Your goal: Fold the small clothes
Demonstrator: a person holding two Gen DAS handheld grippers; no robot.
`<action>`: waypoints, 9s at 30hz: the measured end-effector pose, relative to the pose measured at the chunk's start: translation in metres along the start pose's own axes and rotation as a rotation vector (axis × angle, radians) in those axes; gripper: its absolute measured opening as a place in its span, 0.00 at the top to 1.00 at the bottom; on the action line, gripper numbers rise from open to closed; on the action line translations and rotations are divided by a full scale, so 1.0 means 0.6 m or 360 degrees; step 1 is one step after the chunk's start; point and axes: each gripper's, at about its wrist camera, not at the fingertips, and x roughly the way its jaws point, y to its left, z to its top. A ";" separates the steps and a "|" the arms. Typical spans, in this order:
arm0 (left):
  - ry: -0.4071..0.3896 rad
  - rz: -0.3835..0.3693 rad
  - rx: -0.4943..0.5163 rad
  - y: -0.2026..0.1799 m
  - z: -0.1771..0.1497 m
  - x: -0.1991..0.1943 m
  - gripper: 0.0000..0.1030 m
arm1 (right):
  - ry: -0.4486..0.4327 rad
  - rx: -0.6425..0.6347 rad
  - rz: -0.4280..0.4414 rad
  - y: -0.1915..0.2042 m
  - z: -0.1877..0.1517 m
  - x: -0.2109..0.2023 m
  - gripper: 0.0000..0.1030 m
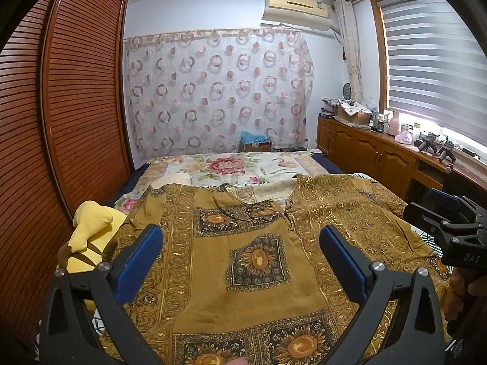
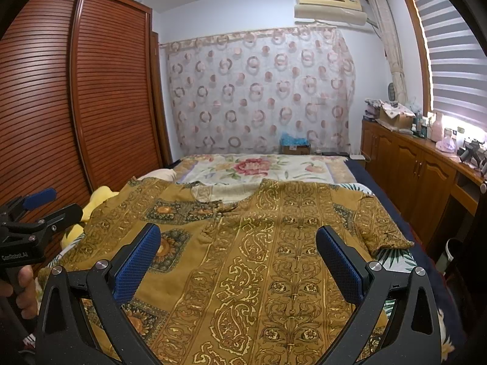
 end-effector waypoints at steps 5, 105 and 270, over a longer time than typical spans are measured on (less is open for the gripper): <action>-0.0004 0.0001 0.0002 -0.001 0.002 -0.004 0.00 | -0.0001 0.0000 -0.0002 0.004 0.000 0.000 0.00; 0.0768 -0.0123 -0.0533 0.396 -0.127 0.223 0.48 | 0.0454 -0.0200 0.0280 0.131 -0.060 0.182 0.00; 0.0722 -0.0308 0.0123 0.043 -0.060 0.300 0.67 | 0.0523 0.0023 -0.0347 -0.290 -0.010 0.135 0.16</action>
